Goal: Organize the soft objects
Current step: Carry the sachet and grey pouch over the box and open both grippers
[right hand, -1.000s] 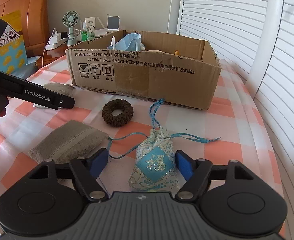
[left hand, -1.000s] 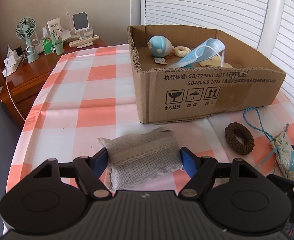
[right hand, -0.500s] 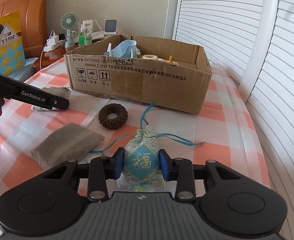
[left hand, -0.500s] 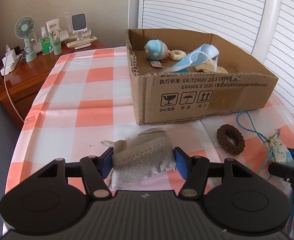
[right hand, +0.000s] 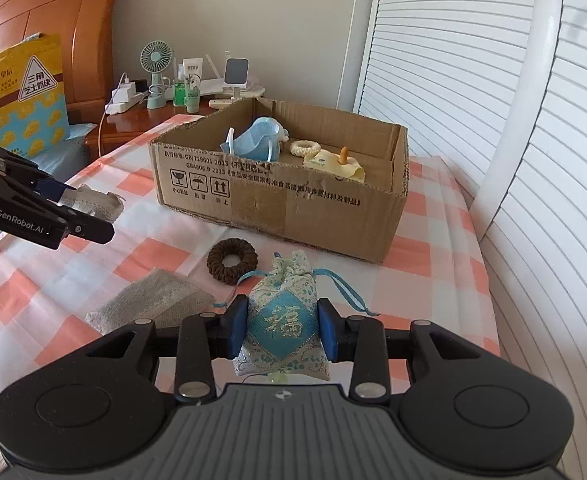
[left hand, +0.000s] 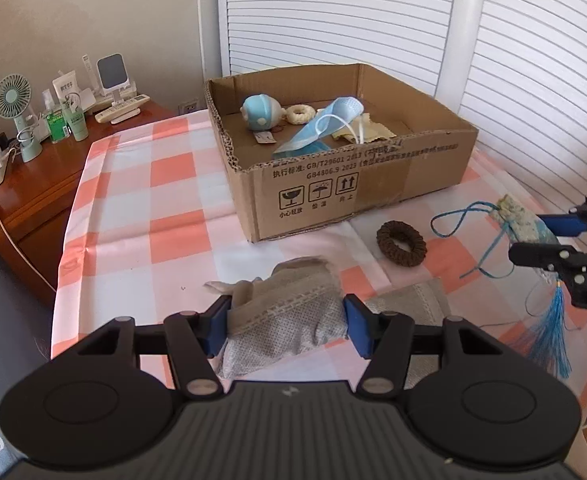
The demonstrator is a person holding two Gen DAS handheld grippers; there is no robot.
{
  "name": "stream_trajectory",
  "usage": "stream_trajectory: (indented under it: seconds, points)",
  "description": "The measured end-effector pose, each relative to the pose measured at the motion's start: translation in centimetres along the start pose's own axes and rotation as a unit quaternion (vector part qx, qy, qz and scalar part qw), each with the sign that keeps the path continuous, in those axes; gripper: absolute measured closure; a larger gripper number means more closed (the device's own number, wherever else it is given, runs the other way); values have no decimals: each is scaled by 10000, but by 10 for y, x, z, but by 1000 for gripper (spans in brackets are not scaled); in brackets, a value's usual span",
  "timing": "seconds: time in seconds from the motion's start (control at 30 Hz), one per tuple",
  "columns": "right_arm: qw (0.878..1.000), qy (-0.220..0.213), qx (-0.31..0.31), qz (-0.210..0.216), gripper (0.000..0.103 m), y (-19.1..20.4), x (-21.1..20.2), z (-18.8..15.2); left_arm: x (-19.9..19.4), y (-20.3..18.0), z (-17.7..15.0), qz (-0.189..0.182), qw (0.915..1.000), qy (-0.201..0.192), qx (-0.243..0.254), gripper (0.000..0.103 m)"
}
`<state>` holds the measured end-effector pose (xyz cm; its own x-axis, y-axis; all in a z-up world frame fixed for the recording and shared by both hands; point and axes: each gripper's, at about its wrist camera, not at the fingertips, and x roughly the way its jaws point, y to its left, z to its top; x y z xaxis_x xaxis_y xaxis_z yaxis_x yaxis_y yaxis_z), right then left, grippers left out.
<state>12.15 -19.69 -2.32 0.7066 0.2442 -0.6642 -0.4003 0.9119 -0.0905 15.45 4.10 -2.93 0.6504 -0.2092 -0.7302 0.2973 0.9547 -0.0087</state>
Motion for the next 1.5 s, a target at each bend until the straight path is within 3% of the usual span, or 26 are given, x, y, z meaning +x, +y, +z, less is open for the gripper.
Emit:
stream_trajectory:
  seconds: [0.5,1.1,1.17,1.23,1.33,1.5]
  points:
    - [9972,-409,-549,315,62,-12,-34,80,-45,-4,2,-363,9975,-118,592,45]
    - [9930,-614,-989,186,61,-40,37,193,-36,-6,17,-385,9967,-174,688,45]
    - [9940,-542,-932,198,56,-43,49,192,-33,-6,20,-389,9967,-157,691,45]
    - [9950,-440,-860,270,32,-45,58,185,-30,-6,23,-392,9966,-151,712,45]
    - [9954,-314,-883,212,14,-43,68,171,-26,-5,29,-376,9962,-173,760,45]
    - [9977,-205,-605,230,0,-48,69,154,-25,-6,44,-346,9957,-304,809,45]
